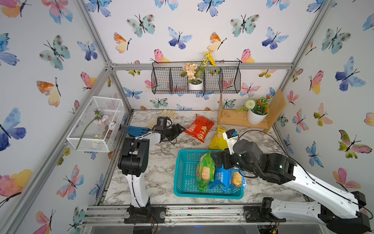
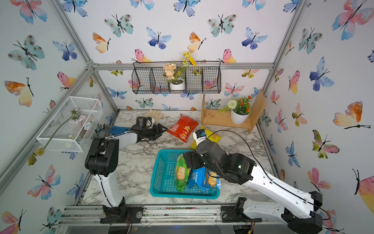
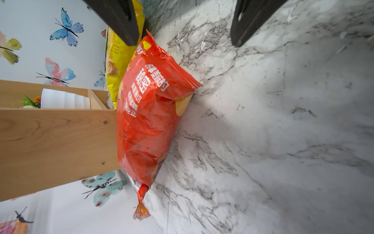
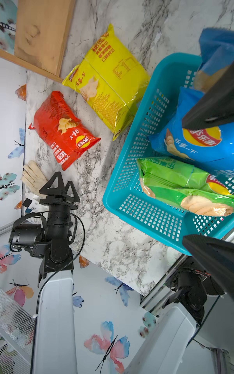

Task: Put the potato chips into the basket
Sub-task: Pick up the potato chip from the center of the board.

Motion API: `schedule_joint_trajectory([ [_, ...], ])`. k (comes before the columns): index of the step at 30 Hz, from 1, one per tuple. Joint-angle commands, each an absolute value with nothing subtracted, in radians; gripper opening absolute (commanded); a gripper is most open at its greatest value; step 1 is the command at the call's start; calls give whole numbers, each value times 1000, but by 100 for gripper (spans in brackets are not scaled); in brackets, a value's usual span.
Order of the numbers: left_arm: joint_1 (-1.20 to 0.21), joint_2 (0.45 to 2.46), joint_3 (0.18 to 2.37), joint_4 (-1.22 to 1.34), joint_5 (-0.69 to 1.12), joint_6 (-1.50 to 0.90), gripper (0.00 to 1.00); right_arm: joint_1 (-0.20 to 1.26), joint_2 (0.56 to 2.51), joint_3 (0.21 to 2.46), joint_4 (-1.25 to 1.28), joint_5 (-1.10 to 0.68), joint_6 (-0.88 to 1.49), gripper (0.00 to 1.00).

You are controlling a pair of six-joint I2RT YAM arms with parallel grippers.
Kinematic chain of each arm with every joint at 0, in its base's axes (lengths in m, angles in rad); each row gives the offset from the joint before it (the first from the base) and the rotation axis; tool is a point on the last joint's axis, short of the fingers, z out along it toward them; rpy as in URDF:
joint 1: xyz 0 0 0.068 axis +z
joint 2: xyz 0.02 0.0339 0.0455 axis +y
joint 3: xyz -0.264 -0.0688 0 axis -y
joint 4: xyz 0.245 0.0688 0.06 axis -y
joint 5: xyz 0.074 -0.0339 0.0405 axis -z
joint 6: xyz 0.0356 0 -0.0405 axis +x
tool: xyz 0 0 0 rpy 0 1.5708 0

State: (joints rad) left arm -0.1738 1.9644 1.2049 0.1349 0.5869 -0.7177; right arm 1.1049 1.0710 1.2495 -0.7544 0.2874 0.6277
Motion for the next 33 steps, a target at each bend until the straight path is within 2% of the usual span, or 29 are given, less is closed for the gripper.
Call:
schedule_joint_trajectory([
  [1, -157, 2002, 1177, 285, 660, -801, 77, 1101, 1066, 1259, -767, 277, 637, 87],
  [5, -149, 2031, 1145, 398, 680, -885, 77, 1101, 1059, 1266, -777, 284, 642, 87],
  [19, -185, 2107, 1197, 446, 702, -939, 74, 1100, 1035, 1262, -807, 298, 650, 87],
  [23, -197, 2118, 1194, 472, 703, -956, 70, 1101, 1038, 1269, -813, 302, 647, 87],
  [33, -199, 2140, 1196, 580, 737, -1042, 52, 1100, 1041, 1267, -821, 305, 643, 88],
])
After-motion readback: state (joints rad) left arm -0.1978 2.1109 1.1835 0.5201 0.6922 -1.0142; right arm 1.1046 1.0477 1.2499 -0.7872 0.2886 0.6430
